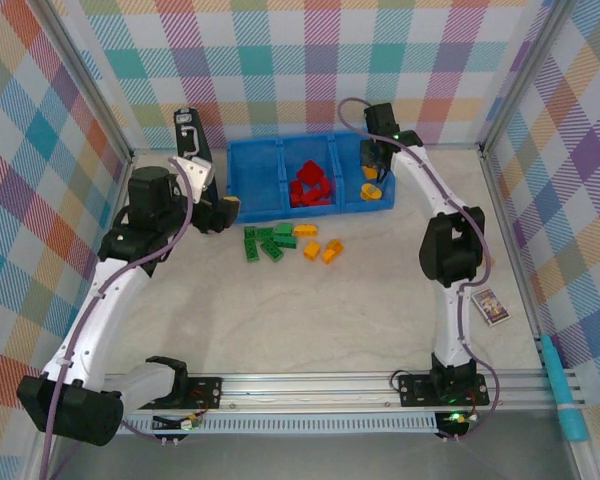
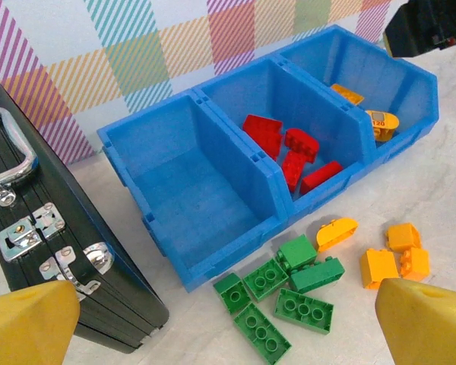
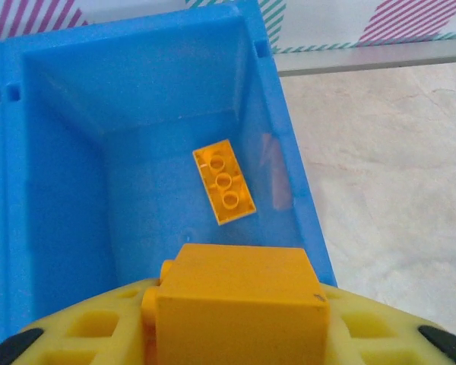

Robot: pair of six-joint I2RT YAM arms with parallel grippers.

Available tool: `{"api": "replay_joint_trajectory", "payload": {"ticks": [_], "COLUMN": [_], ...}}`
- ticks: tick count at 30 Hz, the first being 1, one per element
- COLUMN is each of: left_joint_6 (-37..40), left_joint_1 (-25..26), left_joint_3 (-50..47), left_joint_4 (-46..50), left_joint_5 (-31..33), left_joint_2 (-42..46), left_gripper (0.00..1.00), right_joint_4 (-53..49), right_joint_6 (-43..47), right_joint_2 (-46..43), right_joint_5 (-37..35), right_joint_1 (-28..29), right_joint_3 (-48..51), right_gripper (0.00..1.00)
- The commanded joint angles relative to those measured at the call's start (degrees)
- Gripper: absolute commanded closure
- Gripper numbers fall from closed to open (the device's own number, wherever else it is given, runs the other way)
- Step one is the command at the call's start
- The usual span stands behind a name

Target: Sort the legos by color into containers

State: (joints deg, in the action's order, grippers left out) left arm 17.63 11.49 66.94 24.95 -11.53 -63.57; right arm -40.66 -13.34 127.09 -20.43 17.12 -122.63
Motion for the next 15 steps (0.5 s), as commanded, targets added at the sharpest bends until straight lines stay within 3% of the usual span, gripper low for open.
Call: {"api": "replay_joint_trajectory", "payload": {"ticks": [1, 8, 15], "left_joint_6": [0.65, 0.13, -0.14], "left_joint_1": [0.21, 0.29, 0.29], "left_joint_3": [-0.06, 0.08, 0.03], "left_joint_4": [-1.05, -1.13, -1.35], "left_joint_5": [-1.97, -2.41, -3.15], "left_joint_2": [-0.65, -1.99, -2.98], "left_gripper": [0.00, 0.00, 0.00], "right_joint_4": [-0.17, -0.51, 0.76], "right_joint_6": [0.52, -0.29, -2.12], "right_joint_2": [5.10, 14.26, 16.22], "right_joint_5": [2.17, 4.63, 7.10], "right_joint_1": [-0.59, -1.13, -1.13], "right_joint_3": [-5.20, -12.71, -11.02], "right_gripper": [0.58, 0.58, 0.57]}}
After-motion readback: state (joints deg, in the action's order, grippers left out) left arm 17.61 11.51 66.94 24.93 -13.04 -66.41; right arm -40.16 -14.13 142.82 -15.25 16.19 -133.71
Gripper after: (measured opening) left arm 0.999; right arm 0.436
